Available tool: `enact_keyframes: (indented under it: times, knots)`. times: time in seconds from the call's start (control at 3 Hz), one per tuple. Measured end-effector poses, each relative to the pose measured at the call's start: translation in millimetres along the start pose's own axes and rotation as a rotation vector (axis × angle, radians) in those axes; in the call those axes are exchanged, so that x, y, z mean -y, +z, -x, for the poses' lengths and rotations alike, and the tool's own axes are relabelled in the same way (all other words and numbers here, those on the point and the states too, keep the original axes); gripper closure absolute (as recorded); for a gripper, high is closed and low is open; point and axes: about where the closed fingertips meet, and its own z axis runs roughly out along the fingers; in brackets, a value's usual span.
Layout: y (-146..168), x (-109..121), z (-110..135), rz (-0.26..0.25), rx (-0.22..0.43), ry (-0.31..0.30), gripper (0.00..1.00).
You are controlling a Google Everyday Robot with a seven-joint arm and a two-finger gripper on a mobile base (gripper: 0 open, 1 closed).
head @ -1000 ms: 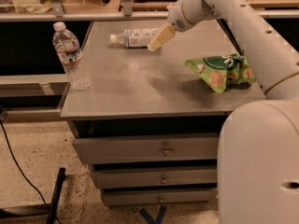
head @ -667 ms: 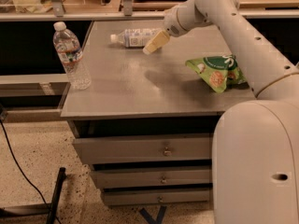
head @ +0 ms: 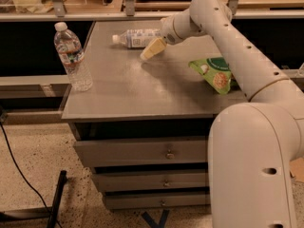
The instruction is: Pick blue plastic bottle
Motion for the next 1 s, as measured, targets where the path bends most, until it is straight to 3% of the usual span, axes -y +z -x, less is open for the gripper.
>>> enact_keyframes:
  times: [0.33,1.0]
  knots:
    - [9.0,-0.2,-0.9,0.002,-0.004,-0.009,0.17]
    - [9.2,-5.6,-1.6,0.035,-0.027,-0.019,0.64]
